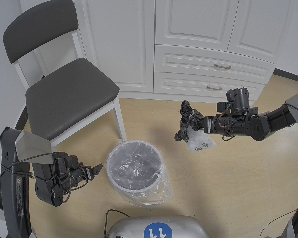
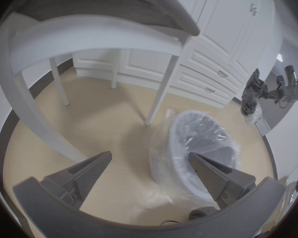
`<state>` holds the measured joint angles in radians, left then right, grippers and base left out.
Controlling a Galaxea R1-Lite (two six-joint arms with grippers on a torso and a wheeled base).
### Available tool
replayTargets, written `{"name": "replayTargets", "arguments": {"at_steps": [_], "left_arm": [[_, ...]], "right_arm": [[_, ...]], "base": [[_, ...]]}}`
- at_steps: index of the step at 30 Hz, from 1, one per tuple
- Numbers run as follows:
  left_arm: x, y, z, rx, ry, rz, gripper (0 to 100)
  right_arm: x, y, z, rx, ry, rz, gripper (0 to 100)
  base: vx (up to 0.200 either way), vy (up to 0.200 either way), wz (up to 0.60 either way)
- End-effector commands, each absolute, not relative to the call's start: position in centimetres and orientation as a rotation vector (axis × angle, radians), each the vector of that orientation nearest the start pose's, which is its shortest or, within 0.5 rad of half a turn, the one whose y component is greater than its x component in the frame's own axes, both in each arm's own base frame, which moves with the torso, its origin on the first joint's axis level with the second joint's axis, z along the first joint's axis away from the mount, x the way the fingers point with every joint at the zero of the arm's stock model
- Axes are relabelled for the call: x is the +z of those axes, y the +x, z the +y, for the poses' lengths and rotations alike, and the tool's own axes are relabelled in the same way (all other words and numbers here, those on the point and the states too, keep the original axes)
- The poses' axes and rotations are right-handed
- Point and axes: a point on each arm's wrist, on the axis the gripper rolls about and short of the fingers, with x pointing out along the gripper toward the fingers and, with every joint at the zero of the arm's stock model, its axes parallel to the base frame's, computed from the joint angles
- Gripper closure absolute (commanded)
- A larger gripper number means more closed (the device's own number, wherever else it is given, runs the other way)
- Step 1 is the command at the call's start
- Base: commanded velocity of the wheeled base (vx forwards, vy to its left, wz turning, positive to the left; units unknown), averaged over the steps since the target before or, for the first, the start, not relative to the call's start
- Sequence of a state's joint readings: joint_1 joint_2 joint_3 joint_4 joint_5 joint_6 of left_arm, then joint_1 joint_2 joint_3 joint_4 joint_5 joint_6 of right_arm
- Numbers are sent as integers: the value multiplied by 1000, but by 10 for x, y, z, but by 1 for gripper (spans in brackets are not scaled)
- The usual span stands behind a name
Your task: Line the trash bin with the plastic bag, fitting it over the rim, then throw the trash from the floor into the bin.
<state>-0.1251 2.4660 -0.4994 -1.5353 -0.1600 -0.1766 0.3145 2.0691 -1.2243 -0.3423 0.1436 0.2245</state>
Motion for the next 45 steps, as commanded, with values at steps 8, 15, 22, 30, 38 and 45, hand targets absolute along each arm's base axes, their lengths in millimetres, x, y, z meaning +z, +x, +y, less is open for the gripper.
{"name": "replayTargets", "arguments": {"at_steps": [8,15,22,30,38,45], "left_arm": [[51,277,-76,-474,-170,281,0],[94,266,-74,-491,-172,128,0],[144,250,-57,-456,-169,-67,0],[169,250,-41,-401,-158,-178,0],[183,248,-36,-386,-151,-239,0],[195,243,-31,-370,-147,-289,0]], "right_arm": [[143,326,179,568,127,551,100],[119,308,210,665,123,532,100],[83,301,259,759,267,491,100],[53,285,286,871,402,437,100],[-12,290,296,962,478,323,100],[-39,308,294,957,522,365,100]], "base": [[0,0,0],[0,0,0],[0,0,0],[0,0,0],[0,0,0],[0,0,0]]}}
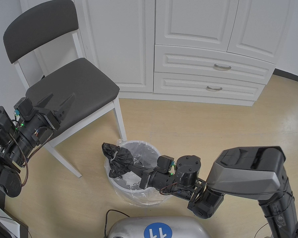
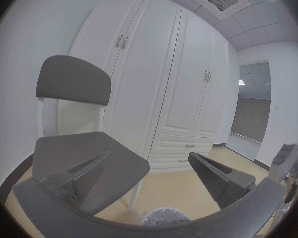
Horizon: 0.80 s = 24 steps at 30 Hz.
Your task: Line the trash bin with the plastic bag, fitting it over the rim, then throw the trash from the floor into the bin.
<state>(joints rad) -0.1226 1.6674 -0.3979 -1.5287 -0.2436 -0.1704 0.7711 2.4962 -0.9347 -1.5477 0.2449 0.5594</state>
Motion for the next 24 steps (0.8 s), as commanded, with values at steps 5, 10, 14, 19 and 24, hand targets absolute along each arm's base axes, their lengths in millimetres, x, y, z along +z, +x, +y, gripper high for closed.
{"name": "replayTargets", "arguments": {"at_steps": [5,10,14,19,24], "left_arm": [[196,243,-29,-363,-146,-297,0],[198,244,-28,-359,-145,-302,0],[198,244,-28,-361,-144,-302,0],[197,244,-28,-360,-143,-299,0],[197,244,-28,-360,-143,-299,0]], "right_arm": [[-38,326,297,940,589,330,100],[-31,344,301,951,611,251,100],[-33,348,305,957,616,232,100],[-45,350,307,953,611,240,100],[-57,354,302,936,595,253,100]], "base": [[0,0,0],[0,0,0],[0,0,0],[0,0,0],[0,0,0]]}}
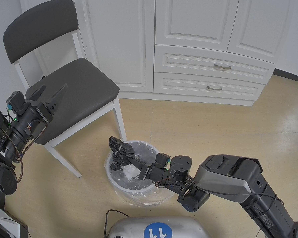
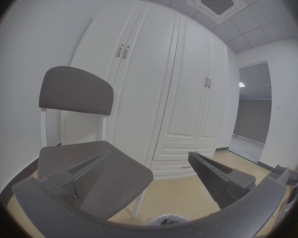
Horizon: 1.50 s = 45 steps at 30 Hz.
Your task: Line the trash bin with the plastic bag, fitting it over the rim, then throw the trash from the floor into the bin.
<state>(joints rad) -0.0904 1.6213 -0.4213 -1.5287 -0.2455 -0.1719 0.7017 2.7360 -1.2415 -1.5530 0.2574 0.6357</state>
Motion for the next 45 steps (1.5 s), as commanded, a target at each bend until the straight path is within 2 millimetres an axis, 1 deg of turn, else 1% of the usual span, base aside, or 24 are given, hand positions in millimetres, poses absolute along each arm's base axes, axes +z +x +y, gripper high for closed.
{"name": "replayTargets", "arguments": {"at_steps": [1,4,10,11,20,23,28,29,30,31,34,35,36,37,38,39,40,42,43,45], "left_arm": [[197,244,-28,-360,-145,-299,0],[197,244,-27,-359,-143,-299,0],[197,244,-26,-354,-142,-301,0],[197,244,-26,-354,-142,-303,0],[197,244,-26,-353,-142,-300,0],[197,244,-26,-353,-142,-300,0],[196,244,-26,-356,-144,-296,0],[196,243,-26,-357,-143,-295,0],[196,243,-26,-357,-143,-295,0],[195,241,-28,-364,-143,-290,0],[193,235,-30,-374,-145,-280,0],[192,231,-32,-384,-147,-276,0],[192,230,-33,-387,-147,-276,0],[194,224,-35,-400,-149,-283,0],[195,220,-36,-405,-149,-289,0],[196,220,-36,-407,-149,-292,0],[201,216,-36,-412,-149,-315,0],[204,216,-36,-413,-147,-325,0],[206,216,-36,-413,-133,-339,0],[207,218,-34,-392,-79,-349,0]], "right_arm": [[-60,355,301,930,589,254,100],[-67,359,298,919,576,250,100],[-69,359,296,916,563,251,100],[-70,358,296,915,561,253,0],[-70,358,295,910,543,249,0],[-61,356,295,912,544,243,0],[-34,347,290,916,543,231,0],[-24,344,287,919,527,220,0],[-24,344,287,919,527,220,0],[-4,337,283,929,451,168,0],[22,329,268,913,285,68,0],[31,328,258,876,233,36,0],[31,329,257,869,226,33,0],[43,328,241,776,154,-8,0],[49,329,232,727,130,-24,0],[49,329,231,719,125,-25,0],[58,329,209,596,70,-14,0],[64,324,192,507,26,39,0],[69,316,177,422,-3,87,0],[78,304,156,307,-29,137,0]], "base": [[0,0,0],[0,0,0],[0,0,0],[0,0,0],[0,0,0],[0,0,0],[0,0,0],[0,0,0],[0,0,0],[0,0,0],[0,0,0],[0,0,0],[0,0,0],[0,0,0],[0,0,0],[0,0,0],[0,0,0],[0,0,0],[0,0,0],[0,0,0]]}}
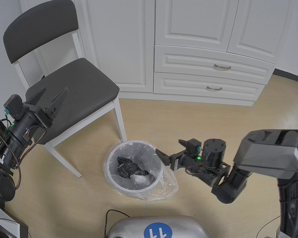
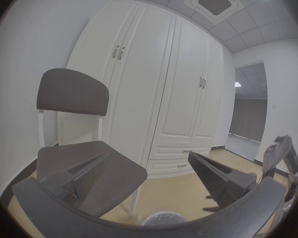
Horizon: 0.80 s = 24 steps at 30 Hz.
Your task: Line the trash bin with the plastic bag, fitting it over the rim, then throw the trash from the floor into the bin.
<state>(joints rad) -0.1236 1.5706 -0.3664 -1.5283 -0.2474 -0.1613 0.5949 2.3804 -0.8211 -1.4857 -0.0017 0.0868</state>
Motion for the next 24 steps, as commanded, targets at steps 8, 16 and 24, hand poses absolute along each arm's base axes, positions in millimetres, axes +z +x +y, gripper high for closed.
{"name": "replayTargets", "arguments": {"at_steps": [8,16,24], "left_arm": [[203,204,-9,-248,95,-357,0],[225,161,2,-188,118,-481,0],[232,101,-1,-228,6,-582,0]], "right_arm": [[128,259,92,51,10,56,0],[232,180,48,-61,133,-338,0],[261,76,11,-111,190,-571,0]], "base": [[0,0,0],[0,0,0],[0,0,0]]}}
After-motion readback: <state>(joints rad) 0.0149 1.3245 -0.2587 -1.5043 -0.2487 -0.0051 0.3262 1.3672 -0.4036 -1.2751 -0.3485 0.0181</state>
